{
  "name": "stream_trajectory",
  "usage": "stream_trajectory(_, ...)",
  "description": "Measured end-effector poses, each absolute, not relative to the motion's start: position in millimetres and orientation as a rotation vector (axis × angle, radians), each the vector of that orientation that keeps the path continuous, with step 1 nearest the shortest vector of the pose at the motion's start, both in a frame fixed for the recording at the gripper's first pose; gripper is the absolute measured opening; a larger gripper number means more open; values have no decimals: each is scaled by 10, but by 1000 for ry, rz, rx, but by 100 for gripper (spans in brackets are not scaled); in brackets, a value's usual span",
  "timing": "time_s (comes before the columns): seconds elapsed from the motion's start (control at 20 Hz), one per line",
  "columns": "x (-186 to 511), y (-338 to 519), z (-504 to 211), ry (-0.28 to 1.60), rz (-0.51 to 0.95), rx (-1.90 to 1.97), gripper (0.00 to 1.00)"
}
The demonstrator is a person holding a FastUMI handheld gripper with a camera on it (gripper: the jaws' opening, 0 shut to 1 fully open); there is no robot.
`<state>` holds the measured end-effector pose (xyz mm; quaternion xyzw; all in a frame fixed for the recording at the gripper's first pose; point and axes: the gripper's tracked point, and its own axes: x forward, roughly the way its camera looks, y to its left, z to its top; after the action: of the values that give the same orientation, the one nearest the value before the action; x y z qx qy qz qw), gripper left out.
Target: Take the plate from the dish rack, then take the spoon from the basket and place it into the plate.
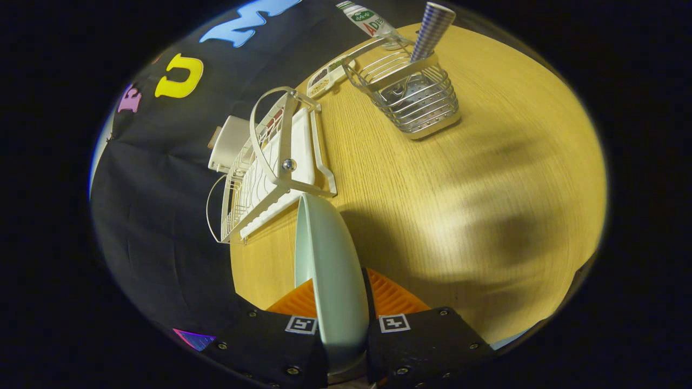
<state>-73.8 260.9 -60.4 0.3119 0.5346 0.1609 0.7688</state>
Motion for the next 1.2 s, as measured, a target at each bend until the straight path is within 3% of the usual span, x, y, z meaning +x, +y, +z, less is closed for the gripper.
stream_trajectory(0.35, -737, 2605, -716, 1174, 344, 670, 34)
stream_trajectory(0.45, -752, 2508, -688, 1166, 354, 646, 48)
stream_trajectory(0.6, -736, 2355, -538, 1115, 357, 659, 48)
stream_trajectory(0.95, -537, 1660, 161, 789, 306, 459, 49)
stream_trajectory(1.05, -516, 1445, 358, 704, 279, 375, 53)
stream_trajectory(1.1, -498, 1392, 480, 660, 282, 355, 59)
stream_trajectory(1.2, -366, 1308, 538, 561, 249, 298, 99)
